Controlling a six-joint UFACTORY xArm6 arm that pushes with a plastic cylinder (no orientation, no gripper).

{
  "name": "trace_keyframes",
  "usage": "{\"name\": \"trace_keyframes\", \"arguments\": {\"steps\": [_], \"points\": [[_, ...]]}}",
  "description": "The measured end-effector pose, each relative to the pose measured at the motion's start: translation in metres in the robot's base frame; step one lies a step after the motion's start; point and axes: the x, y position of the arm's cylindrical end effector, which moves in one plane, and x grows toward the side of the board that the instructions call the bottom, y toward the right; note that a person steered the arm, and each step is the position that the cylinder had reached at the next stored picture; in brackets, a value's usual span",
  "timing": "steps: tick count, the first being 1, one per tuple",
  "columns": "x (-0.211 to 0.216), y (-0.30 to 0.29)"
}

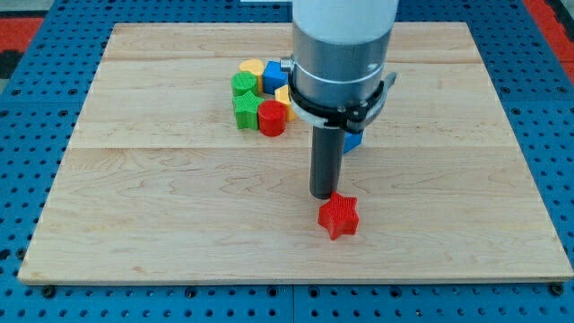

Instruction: Push blue triangle towards right side of the board

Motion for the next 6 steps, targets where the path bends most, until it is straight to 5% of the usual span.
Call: {"name": "trace_keyframes", "arguments": {"steps": [2, 5, 6], "points": [[-0.07, -0.057], [-0.083, 0.082], [-0.108, 0.079]]}}
